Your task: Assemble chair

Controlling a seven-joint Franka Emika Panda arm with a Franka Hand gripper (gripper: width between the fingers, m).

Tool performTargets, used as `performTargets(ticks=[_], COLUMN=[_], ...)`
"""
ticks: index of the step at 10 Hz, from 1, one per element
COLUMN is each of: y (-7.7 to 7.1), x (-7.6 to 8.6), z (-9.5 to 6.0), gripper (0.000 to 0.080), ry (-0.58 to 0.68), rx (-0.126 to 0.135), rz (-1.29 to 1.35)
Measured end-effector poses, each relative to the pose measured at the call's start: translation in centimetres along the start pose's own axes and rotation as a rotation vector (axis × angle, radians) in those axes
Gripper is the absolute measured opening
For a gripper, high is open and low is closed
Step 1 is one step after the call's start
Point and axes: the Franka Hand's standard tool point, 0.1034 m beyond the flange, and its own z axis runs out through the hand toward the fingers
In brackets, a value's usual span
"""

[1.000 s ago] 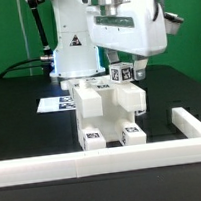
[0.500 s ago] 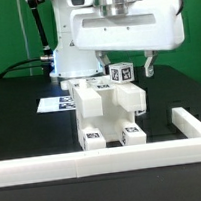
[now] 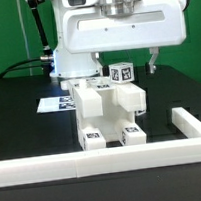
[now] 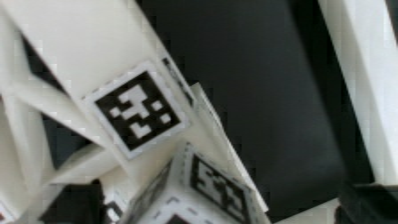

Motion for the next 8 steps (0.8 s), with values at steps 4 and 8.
performTargets(ticks=[4, 8], y=[0.27, 0.67], x=[0.12, 0.31], z=[-0.03, -0.07], gripper=[0.0649, 0.0649], ry=[0.002, 0.001], rx=[-0.005, -0.014], rz=[-0.226, -0.482])
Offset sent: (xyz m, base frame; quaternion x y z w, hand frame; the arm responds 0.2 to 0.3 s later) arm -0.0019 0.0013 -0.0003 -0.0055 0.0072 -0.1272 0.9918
